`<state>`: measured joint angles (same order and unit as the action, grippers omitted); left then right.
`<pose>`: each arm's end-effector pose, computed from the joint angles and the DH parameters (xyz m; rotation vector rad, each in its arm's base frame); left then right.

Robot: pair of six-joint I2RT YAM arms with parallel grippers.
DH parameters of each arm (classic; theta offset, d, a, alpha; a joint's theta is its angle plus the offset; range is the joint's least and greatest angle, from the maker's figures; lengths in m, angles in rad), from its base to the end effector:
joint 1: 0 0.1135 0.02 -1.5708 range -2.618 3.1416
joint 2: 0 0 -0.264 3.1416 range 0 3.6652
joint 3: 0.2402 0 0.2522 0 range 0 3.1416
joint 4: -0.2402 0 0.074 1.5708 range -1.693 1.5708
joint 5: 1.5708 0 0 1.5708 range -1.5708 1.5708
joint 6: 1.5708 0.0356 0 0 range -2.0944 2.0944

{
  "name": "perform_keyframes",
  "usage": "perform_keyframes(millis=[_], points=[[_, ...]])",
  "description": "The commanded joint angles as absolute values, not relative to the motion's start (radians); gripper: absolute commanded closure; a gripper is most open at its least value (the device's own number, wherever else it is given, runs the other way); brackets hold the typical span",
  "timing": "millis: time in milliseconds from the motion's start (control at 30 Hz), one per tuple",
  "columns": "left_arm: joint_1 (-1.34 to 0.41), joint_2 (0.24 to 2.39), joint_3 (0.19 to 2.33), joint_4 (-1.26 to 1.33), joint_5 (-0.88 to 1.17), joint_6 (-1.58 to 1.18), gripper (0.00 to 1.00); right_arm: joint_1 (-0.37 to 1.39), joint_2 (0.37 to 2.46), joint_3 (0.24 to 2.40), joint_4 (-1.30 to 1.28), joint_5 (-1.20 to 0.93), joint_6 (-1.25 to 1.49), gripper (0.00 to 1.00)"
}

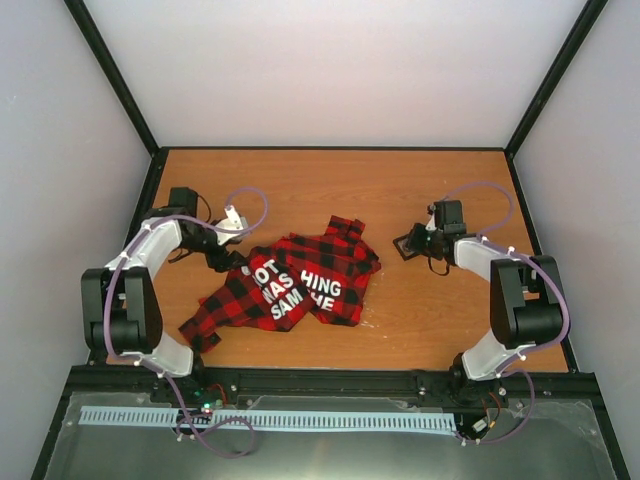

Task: Remove the brooch from the garment

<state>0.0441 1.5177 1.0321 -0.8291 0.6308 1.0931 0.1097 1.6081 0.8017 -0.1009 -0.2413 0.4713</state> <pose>0.2773 -0.0088 0.2165 1.3663 2.1482 -0.5230 0.3068 0.0423 0.1565 0.3497 2.4981 0.5414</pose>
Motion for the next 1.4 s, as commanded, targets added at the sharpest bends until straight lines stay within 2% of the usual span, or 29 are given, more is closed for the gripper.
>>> perform_keyframes(millis=[0,67,167,233,333,467,567,733,933,1067,1167,1267,1367], points=[[0.048,1.555,1.049,-0.815,0.701,1.074,0.29,0.097,1.612,0.809,-0.082,-0.199,0.442,0.88],[0.048,1.559,1.049,-0.804,0.707,1.066,0.29,0.096,1.612,0.817,-0.087,-0.198,0.439,0.82],[0.047,1.56,1.05,-0.808,0.679,1.074,0.29,0.097,1.611,0.832,-0.094,-0.21,0.437,0.66],[0.05,1.555,1.051,-0.808,0.652,1.08,0.28,0.097,1.602,0.837,-0.096,-0.215,0.432,0.61],[0.072,1.557,1.067,-0.817,0.666,1.083,0.25,0.098,1.581,0.839,-0.099,-0.2,0.42,0.55],[0.168,1.577,1.134,-0.855,0.804,1.071,0.15,0.119,1.545,0.856,-0.124,-0.157,0.384,0.54],[0.202,1.57,1.134,-0.877,0.828,1.085,0.12,0.228,1.501,0.884,-0.116,-0.107,0.312,0.49],[0.242,1.563,1.104,-0.906,0.841,1.095,0.12,0.484,1.479,0.965,-0.044,-0.159,0.171,0.39],[0.261,1.561,1.043,-0.892,0.831,1.072,0.17,0.779,1.605,1.192,-0.097,-0.182,0.047,0.39],[0.262,1.559,0.988,-0.862,0.805,1.054,0.2,0.844,1.734,1.297,-0.156,-0.266,0.032,0.3],[0.262,1.552,0.936,-0.805,0.75,1.039,0.22,0.845,1.806,1.312,-0.212,-0.284,0.032,0.3],[0.262,1.553,0.891,-0.74,0.696,1.015,0.26,0.845,1.8,1.246,-0.182,-0.314,0.032,0.32],[0.261,1.578,0.862,-0.689,0.677,0.993,0.31,0.842,1.802,1.215,-0.19,-0.284,0.033,0.43]])
